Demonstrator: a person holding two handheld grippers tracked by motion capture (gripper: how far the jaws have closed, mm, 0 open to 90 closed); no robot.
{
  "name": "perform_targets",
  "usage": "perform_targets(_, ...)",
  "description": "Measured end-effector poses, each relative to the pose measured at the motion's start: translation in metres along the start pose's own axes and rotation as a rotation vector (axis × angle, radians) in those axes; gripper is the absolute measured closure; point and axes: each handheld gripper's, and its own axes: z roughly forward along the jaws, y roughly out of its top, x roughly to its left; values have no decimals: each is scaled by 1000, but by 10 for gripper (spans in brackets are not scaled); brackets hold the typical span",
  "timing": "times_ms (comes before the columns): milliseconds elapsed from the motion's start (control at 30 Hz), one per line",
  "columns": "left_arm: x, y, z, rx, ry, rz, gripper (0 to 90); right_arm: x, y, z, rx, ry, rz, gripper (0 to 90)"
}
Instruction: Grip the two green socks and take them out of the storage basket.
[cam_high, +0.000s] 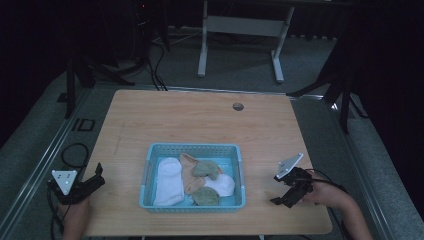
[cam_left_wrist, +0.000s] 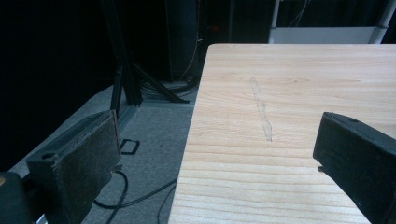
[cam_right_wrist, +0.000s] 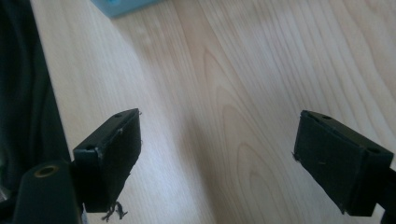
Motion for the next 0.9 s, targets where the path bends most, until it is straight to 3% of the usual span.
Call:
perform_targets(267, 0, 0, 0, 1, -1, 0, 4, 5, 17, -2, 1, 10, -48, 133)
perform_targets(567, 0, 0, 0, 3, -2, 2, 4, 4, 39, -12, -45, 17, -52, 128)
perform_targets(900, 0, 0, 0, 3, -5, 6, 3, 9, 66, -17, -44, 13, -116, 146)
